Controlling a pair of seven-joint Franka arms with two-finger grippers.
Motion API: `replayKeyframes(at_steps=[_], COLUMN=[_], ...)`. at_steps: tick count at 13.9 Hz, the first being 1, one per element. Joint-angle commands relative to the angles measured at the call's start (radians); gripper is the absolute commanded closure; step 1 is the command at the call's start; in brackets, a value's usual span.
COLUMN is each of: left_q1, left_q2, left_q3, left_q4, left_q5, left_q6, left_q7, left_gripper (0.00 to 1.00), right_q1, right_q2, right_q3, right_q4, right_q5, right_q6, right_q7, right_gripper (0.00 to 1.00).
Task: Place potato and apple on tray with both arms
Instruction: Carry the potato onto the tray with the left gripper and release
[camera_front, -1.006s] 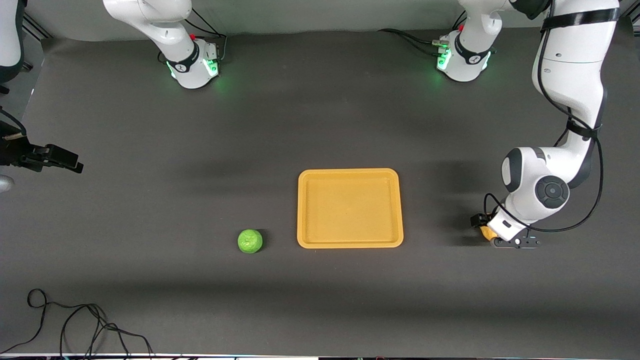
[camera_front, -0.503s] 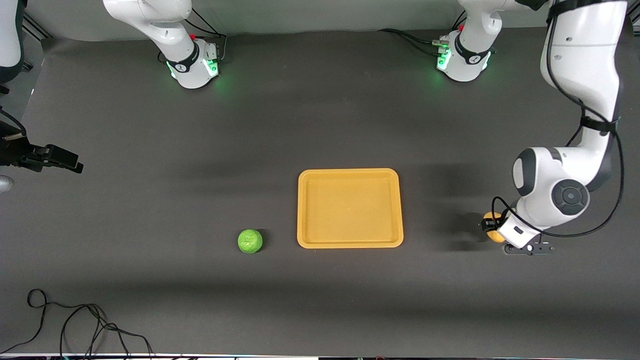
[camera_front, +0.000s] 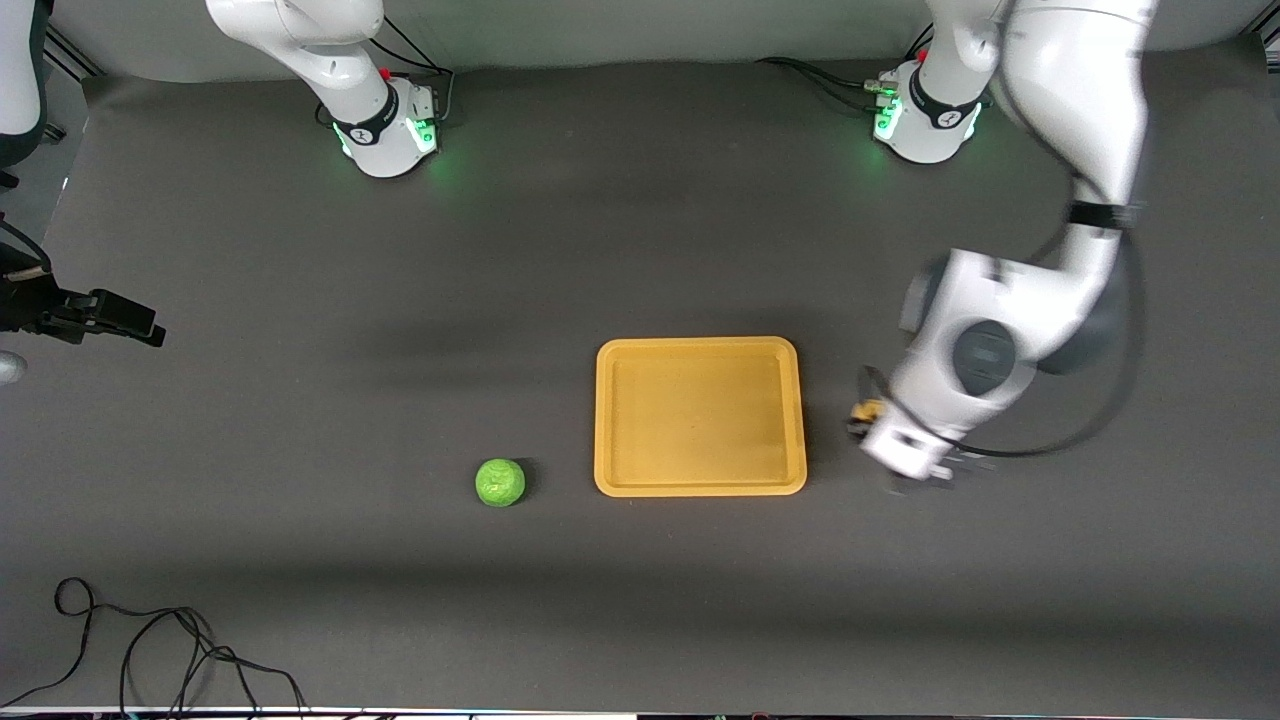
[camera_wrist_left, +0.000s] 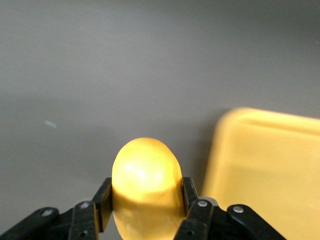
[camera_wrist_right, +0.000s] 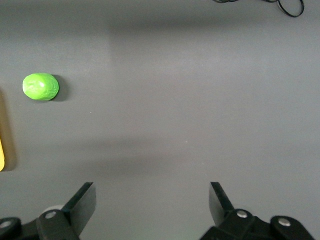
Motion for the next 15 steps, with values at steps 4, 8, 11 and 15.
replayKeyframes(at_steps=[4,8,11,15], left_q1=[-0.154,-0.157,-0.160,-0.159], left_q2=[0.172,0.197,0.201,0.189], left_q3=[0.022,0.022,0.022,0.022], left_q4=[0.100,0.105,0.106,0.114], left_q5=[0.010,0.017,0.019,0.016], left_q6=[-0.003,-0.001,0.011,0.005], left_q7=[-0.061,-0.062,-0.092,-0.096], left_gripper=[1.00,0.93,0.46,0.03], right_q1=[-0.003,0.006,0.039,0.234], right_q2=[0.006,0.006,0.021,0.171], right_q3=[0.001,0.004,0.019,0.021], right_q4=[0.017,0.017,0.020,0.188], right_q5=[0.016,0.016,0.017,0.002], right_q6=[-0.003,-0.003,0.023,0.074], right_q7=[-0.002,-0.013,-0.001,0.161], right_gripper=[0.00,0.00,0.00,0.00])
